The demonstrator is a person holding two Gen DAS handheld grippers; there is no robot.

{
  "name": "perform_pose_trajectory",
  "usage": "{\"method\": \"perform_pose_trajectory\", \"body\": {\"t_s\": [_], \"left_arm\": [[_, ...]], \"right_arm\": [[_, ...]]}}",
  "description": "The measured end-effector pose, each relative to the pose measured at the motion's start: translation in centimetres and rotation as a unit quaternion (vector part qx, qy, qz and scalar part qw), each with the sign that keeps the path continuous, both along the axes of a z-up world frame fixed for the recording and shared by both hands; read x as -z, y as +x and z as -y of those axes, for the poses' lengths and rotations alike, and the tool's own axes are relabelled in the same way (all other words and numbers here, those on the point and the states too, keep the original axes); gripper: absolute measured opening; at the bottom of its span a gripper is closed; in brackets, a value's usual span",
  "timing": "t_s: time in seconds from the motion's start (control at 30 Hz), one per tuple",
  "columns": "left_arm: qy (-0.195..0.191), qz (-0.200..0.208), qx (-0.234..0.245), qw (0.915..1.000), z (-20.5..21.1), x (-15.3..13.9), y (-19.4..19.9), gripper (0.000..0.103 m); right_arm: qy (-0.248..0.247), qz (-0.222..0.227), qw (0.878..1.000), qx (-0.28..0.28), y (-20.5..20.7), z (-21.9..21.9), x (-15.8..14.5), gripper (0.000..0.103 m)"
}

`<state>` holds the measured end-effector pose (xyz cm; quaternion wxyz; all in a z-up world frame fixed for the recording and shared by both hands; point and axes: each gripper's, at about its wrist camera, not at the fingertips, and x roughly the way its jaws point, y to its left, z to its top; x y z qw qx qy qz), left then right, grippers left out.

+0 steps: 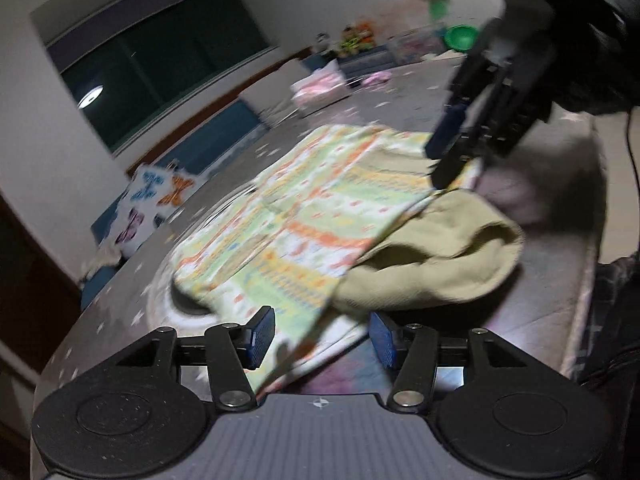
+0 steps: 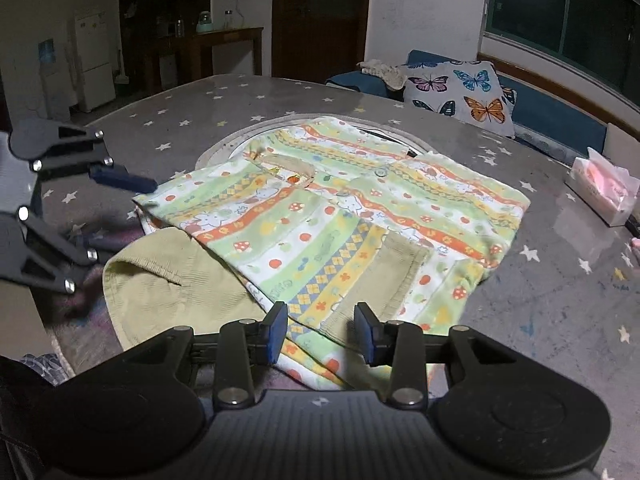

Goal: Fold clothes

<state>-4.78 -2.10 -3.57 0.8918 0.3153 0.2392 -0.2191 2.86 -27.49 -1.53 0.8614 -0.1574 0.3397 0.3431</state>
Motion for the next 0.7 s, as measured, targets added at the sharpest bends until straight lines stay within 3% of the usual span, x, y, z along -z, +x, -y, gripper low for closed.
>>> {"method": "perform_pose_trajectory", "body": {"t_s": [0.23, 0.3, 0.37, 0.47, 0.7], "left_arm": [[-0.029, 0.006, 0.041, 0.9987, 1.3, -0.3, 0.3, 0.053], [-0.045, -0.001, 0.042, 0.9981, 1.3, -0.6, 0.8, 0.037], [-0.063, -0.008, 0.04, 0.9972, 1.3, -1.0, 1.3, 0.022], [-0.105, -0.022, 0.023, 0.994, 1.0, -2.0, 2.6, 0.011], [-0.172, -0.05, -0.01, 0.9837, 0.1, -4.0, 6.8, 0.009]], "right_arm": [[-0.024, 0.002, 1.0, -0.012, -1.2, 0.9, -0.2, 0.038], [-0.031, 0.004, 0.999, -0.024, -1.7, 1.0, -0.2, 0.039], [-0.038, 0.007, 0.998, -0.039, -2.2, 0.8, -0.1, 0.05], [-0.048, 0.021, 0.997, -0.063, -2.6, 0.1, 0.0, 0.051], [-0.029, 0.034, 0.996, -0.08, -1.3, -1.6, 0.2, 0.05]]}}
